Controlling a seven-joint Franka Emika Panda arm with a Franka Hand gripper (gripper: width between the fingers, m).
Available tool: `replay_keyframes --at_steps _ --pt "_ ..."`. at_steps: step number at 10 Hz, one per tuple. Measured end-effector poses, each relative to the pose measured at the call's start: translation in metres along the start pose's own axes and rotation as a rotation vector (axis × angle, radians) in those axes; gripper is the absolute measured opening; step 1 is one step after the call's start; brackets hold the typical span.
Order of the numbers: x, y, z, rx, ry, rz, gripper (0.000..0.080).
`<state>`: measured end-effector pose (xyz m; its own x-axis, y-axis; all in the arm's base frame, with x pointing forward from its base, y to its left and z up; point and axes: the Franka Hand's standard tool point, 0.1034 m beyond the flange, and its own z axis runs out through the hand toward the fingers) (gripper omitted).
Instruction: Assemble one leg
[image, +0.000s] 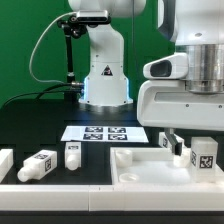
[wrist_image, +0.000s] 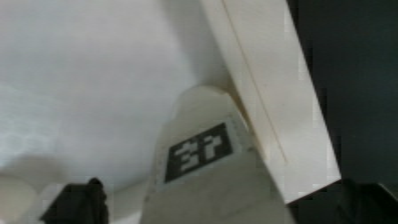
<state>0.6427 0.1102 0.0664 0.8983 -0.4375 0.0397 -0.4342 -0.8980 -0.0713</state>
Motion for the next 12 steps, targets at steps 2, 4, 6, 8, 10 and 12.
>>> replay_keyframes --at_steps 2,4,6,8,10,12 --pt "0.0 0.0 0.0 -0.001 0.001 0.039 0.032" --pt "0.004 0.007 0.0 -0.009 0.007 0.159 0.0311" --pt "0.009 0.015 -0.001 -0.037 0.027 0.296 0.0311" --pt "0.013 0.029 -0.002 -0.073 0.049 0.449 0.0312" --pt "0.014 0.033 -0.003 -0.081 0.053 0.475 0.0314" --pt "0.015 0.034 -0.003 -0.082 0.053 0.46 0.0314"
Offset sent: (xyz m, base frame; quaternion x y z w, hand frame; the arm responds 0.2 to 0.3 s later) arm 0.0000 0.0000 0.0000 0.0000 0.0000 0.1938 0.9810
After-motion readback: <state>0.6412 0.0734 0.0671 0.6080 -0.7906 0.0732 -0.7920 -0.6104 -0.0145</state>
